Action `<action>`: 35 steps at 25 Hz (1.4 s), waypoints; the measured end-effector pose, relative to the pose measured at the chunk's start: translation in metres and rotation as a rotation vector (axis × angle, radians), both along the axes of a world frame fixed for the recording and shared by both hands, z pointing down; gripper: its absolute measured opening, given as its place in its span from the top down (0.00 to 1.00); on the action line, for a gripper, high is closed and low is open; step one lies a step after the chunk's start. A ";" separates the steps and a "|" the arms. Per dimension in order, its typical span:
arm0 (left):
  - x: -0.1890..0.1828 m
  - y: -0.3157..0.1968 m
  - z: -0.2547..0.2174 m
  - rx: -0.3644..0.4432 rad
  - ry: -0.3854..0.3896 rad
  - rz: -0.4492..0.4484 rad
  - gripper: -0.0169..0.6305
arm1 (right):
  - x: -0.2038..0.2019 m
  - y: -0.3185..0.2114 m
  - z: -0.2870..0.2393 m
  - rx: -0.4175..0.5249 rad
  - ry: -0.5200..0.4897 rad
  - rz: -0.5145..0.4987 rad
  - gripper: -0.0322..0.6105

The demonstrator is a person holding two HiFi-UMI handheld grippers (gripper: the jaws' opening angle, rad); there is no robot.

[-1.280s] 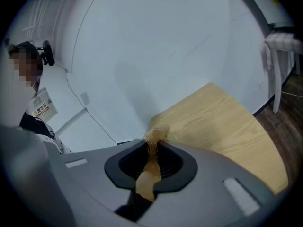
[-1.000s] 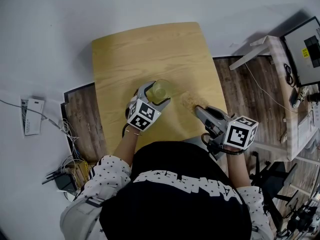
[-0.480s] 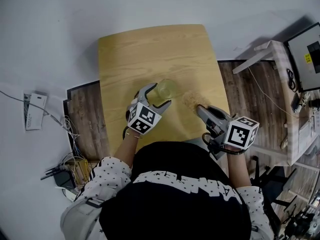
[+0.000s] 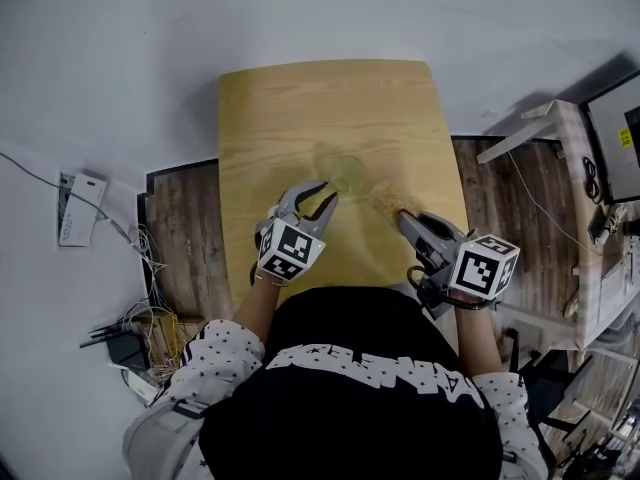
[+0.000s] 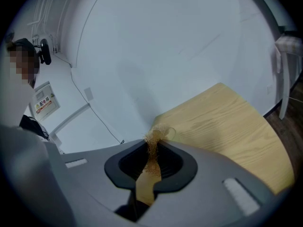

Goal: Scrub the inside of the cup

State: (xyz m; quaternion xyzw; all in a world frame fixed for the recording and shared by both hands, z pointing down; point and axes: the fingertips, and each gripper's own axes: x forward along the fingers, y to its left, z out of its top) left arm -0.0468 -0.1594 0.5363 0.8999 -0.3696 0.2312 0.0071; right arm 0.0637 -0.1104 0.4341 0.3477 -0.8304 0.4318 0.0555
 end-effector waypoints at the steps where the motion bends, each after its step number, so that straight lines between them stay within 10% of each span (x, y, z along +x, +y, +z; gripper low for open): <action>1: -0.001 0.000 -0.001 -0.001 0.004 -0.004 0.83 | 0.000 -0.001 0.000 0.000 0.000 -0.002 0.86; 35: -0.033 -0.001 -0.063 0.056 0.116 -0.056 0.97 | -0.037 -0.052 -0.011 0.171 0.159 -0.056 0.86</action>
